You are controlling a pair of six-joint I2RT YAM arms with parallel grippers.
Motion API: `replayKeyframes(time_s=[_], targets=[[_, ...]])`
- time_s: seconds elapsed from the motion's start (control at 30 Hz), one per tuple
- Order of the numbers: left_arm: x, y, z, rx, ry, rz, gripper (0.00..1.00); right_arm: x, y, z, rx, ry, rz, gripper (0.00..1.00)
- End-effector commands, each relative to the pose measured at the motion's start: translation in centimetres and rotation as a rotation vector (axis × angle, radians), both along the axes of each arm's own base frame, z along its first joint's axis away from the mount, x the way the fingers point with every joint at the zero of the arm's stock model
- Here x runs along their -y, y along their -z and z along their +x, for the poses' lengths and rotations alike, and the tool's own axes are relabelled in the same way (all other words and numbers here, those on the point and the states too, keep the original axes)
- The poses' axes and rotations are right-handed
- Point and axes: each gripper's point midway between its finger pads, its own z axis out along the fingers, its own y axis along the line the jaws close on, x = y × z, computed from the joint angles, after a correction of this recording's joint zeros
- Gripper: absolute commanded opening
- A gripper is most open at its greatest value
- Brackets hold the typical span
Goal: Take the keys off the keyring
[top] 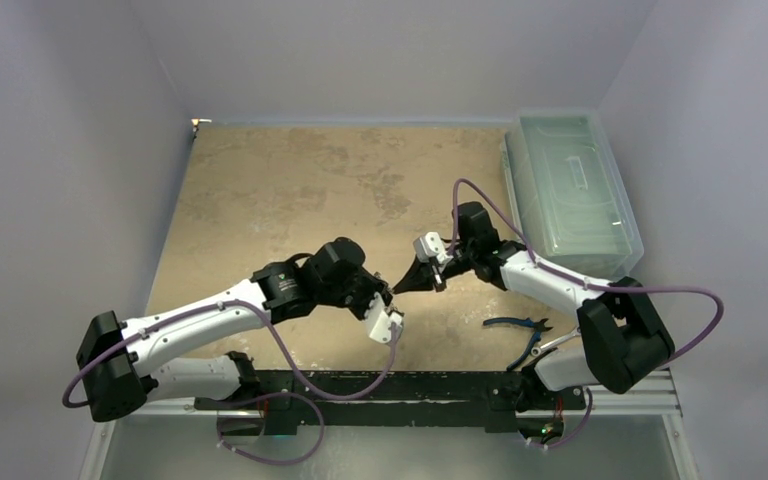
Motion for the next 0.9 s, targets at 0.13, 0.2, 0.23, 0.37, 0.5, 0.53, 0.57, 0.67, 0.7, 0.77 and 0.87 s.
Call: replayKeyframes(time_s=[0.13, 0.2, 0.23, 0.37, 0.5, 0.53, 0.57, 0.67, 0.7, 0.77, 0.87], targets=[[1.5, -2.6, 0.7, -0.157, -0.179, -0.090, 0.00, -0.6, -2.8, 2.1, 0.112, 0.023, 0.017, 0.27], [1.5, -2.7, 0.9, -0.183, -0.219, -0.092, 0.00, -0.4, -3.2, 2.8, 0.115, 0.045, 0.010, 0.32], [1.4, -2.8, 1.0, -0.191, -0.240, -0.093, 0.00, -0.3, -3.3, 3.1, 0.110, 0.058, 0.004, 0.33], [1.2, -2.6, 1.3, -0.231, -0.304, -0.079, 0.00, 1.0, -4.2, 4.6, 0.088, 0.113, -0.006, 0.41], [1.0, -2.4, 1.3, -0.273, -0.360, -0.084, 0.00, 2.9, -4.6, 6.4, 0.032, 0.199, -0.030, 0.48], [1.0, -2.4, 1.4, -0.283, -0.376, -0.087, 0.00, 3.3, -4.7, 6.7, 0.027, 0.212, -0.035, 0.48], [1.0, -2.3, 1.4, -0.296, -0.392, -0.088, 0.00, 3.6, -4.6, 6.7, 0.007, 0.222, -0.046, 0.48], [1.1, -2.2, 1.7, -0.327, -0.446, -0.095, 0.00, 3.8, -4.6, 6.0, -0.134, 0.246, -0.075, 0.46], [1.1, -2.2, 2.0, -0.339, -0.469, -0.098, 0.00, 3.7, -4.6, 5.6, -0.190, 0.249, -0.079, 0.45], [1.2, -2.1, 2.4, -0.378, -0.516, -0.105, 0.00, 3.6, -5.1, 5.3, -0.281, 0.274, -0.072, 0.41], [1.4, -2.1, 2.8, -0.441, -0.583, -0.121, 0.00, 3.8, -5.7, 5.3, -0.329, 0.353, -0.063, 0.40]])
